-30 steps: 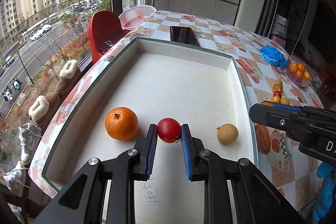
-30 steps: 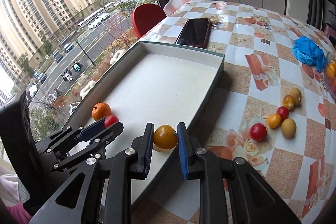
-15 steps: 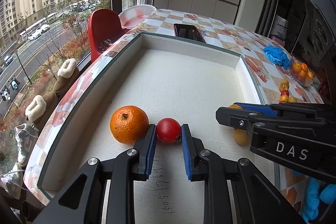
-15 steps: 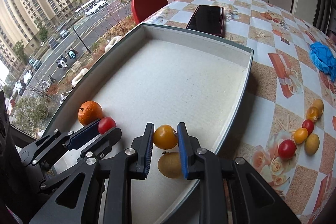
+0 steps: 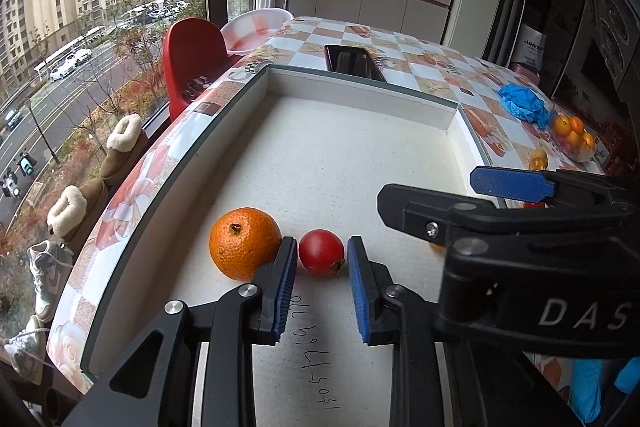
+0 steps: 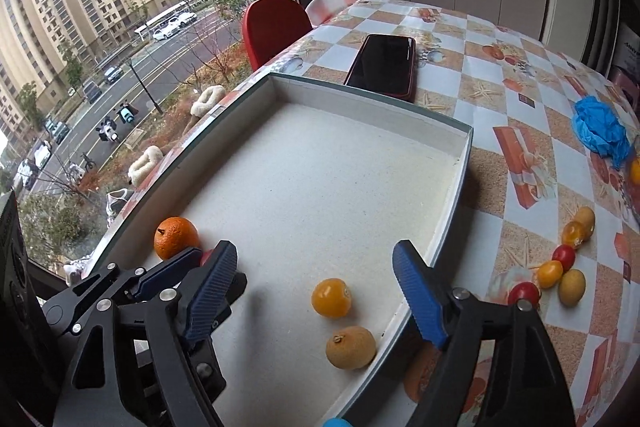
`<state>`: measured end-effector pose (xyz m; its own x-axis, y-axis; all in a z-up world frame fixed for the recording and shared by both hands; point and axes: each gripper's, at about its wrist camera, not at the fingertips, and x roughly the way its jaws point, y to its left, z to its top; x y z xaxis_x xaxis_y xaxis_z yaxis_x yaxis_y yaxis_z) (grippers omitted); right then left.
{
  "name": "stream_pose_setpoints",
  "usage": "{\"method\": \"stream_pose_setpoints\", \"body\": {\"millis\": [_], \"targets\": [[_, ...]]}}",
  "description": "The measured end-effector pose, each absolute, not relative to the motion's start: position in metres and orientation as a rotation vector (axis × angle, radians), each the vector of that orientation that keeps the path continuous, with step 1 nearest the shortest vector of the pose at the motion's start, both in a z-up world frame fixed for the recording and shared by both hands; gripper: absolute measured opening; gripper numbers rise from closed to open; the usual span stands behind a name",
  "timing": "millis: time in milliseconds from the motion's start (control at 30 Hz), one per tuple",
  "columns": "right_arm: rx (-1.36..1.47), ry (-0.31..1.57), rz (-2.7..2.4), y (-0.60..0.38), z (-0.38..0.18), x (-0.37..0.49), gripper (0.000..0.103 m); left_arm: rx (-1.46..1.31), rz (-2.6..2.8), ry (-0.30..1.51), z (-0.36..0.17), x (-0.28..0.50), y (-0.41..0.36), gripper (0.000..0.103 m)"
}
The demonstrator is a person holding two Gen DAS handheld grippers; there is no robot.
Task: Organize fruits
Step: 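Open the right tool to drop the orange in the tray while the left drops the tomato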
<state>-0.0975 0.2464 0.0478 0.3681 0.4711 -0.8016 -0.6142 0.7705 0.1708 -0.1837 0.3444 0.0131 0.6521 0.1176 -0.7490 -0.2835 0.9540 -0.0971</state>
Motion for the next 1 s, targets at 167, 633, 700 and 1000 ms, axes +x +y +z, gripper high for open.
{"method": "stream_pose_setpoints", "body": {"millis": [167, 633, 700, 1000], "targets": [[-0.156, 0.943, 0.643, 0.214, 0.054, -0.089, 0.097, -0.171, 0.312, 0.701, 0.030, -0.199, 0.339, 0.102], [0.031, 0.982, 0.426, 0.089, 0.047, -0.063, 0.103, -0.116, 0.249, 0.764, 0.048, -0.180, 0.298, 0.102], [0.043, 0.986, 0.382, 0.071, 0.043, -0.061, 0.103, -0.107, 0.230, 0.770, 0.050, -0.176, 0.287, 0.102], [0.044, 1.038, 0.255, 0.016, 0.020, -0.056, 0.103, -0.035, 0.131, 0.795, 0.056, -0.160, 0.232, 0.102]]}}
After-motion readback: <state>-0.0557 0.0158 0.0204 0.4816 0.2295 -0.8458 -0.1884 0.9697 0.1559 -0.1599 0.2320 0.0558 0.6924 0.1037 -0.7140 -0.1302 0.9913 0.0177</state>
